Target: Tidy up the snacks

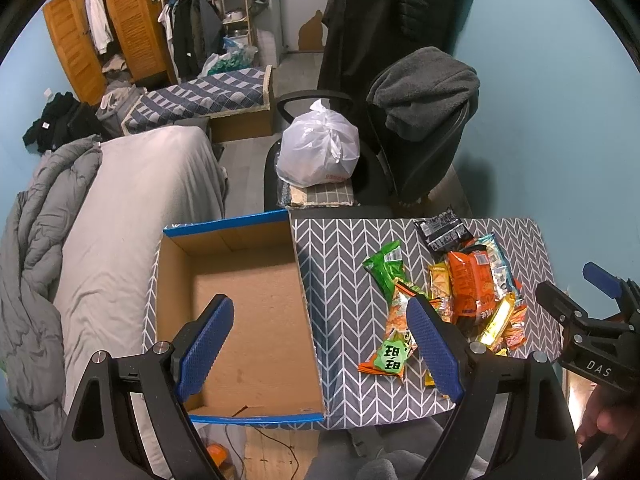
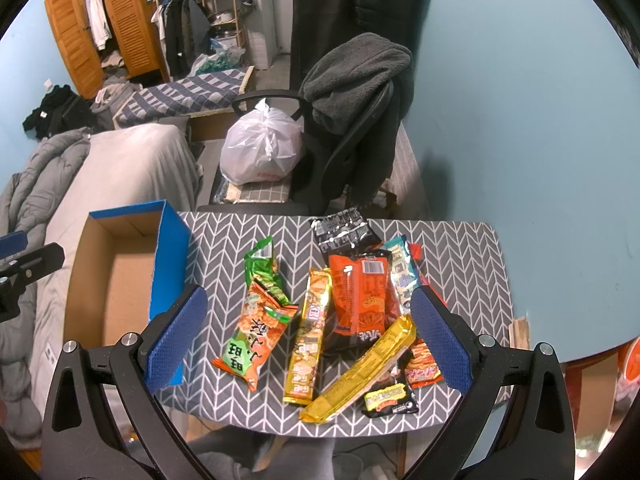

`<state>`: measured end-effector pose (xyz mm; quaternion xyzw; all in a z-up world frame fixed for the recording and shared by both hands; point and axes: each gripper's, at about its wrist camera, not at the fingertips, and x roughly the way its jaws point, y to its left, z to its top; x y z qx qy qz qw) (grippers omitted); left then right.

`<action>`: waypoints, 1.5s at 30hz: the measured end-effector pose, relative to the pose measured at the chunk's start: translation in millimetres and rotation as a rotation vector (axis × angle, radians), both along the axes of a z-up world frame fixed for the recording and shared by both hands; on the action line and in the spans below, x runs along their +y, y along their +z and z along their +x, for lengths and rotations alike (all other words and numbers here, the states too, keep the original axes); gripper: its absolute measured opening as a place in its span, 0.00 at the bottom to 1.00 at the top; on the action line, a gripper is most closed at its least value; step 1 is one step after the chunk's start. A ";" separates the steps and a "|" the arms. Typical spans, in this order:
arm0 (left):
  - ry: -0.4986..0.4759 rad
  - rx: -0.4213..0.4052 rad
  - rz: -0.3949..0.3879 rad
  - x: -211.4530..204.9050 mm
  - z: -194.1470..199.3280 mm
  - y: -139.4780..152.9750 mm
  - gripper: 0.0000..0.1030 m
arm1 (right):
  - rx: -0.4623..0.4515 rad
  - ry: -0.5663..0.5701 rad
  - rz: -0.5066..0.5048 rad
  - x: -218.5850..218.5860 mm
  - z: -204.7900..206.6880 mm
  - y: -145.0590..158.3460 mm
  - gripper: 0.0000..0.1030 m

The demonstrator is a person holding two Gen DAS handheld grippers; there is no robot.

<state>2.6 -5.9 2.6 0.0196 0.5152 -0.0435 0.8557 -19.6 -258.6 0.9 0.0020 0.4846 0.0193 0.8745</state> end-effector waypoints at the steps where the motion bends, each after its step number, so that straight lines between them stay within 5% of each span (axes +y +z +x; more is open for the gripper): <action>1: 0.000 0.000 0.000 -0.9 -0.3 -0.3 0.87 | 0.000 0.000 0.000 -0.1 -0.1 0.0 0.97; 36: -0.028 0.015 -0.019 -11.5 -2.2 -7.4 0.87 | 0.019 -0.033 0.008 -5.6 -6.7 -3.8 0.97; 45: -0.071 0.046 -0.014 -19.3 4.1 -33.3 0.87 | 0.060 -0.083 0.039 -25.5 -11.1 -19.6 0.97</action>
